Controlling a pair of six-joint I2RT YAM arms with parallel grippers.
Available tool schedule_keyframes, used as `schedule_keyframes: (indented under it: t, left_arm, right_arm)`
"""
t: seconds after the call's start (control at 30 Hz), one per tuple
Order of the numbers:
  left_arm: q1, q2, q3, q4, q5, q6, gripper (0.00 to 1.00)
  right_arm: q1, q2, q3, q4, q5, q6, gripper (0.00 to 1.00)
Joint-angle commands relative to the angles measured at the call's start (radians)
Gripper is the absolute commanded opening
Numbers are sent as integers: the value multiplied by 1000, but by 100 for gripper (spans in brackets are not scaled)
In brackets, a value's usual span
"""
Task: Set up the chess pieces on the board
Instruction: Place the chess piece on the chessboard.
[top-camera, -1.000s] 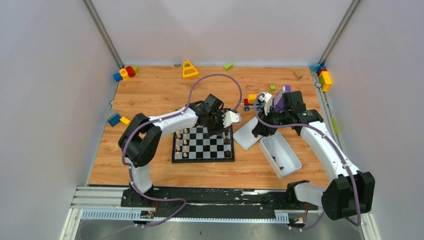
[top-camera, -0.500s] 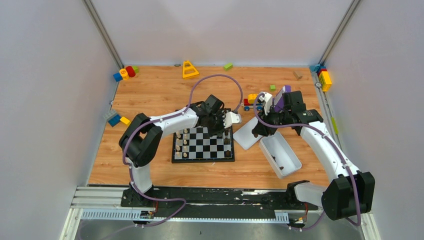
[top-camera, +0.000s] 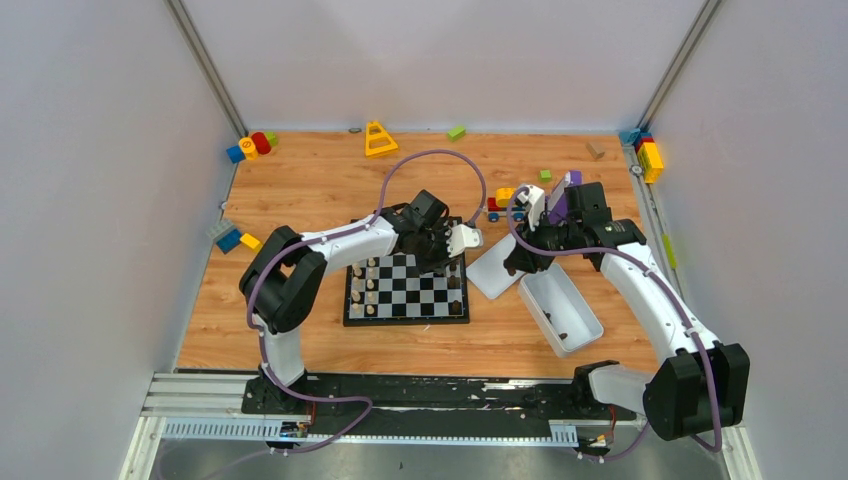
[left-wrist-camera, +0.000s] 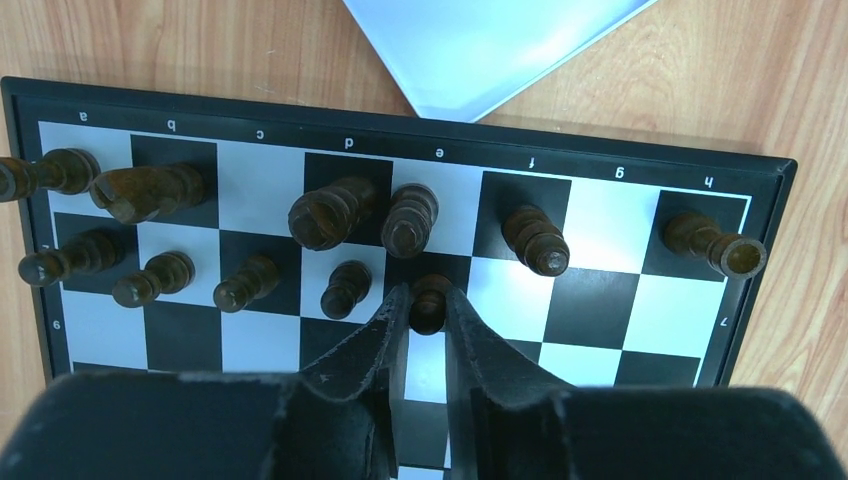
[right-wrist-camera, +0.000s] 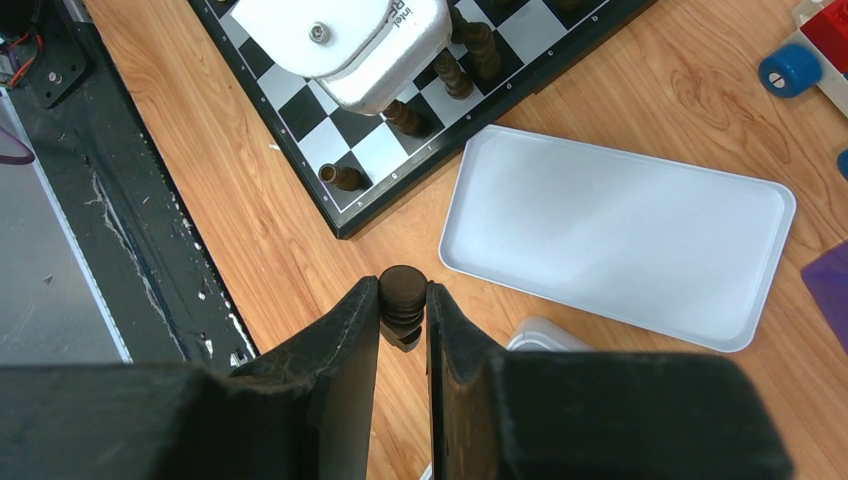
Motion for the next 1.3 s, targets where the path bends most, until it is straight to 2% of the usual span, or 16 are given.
schedule_keyframes:
  t: [0.0,0.33,0.4,0.43,0.5,0.57,0.77,0.87,1.07,1.27]
  left_arm:
    - [-9,-14,24,4,3,5,29]
    - [-7,-125,13,-14,-20,5,49]
    - [-1,-175,1,-15,-9,8,61]
    - [7,-194,-8,-13,-3,8,70]
    - [30,-248,-18,-6,27,3,79]
    - [59,-316,-27,15,74,-25,83]
    - [96,-424,-73,202,181,-193,85]
    - [96,-407,-31,282,201,-363,82]
    - [93,-345,68,433,175,-641,78]
    - [65,-251,193,434,152,-765,79]
  right_arm:
    - [-4,-10,5,24,-32,4,4]
    - [-5,-29,30,27,-54,5,4]
    - [-4,-31,48,29,-76,5,4]
    - [-4,-30,58,35,-87,11,4]
    - [-5,-26,83,60,-111,36,4]
    - [-5,-21,108,111,-128,91,4]
    - [-5,17,192,359,-117,365,3]
    - [-4,24,213,473,-64,522,3]
    - [-4,79,286,541,-5,758,3]
    - [-4,139,325,554,-11,875,4]
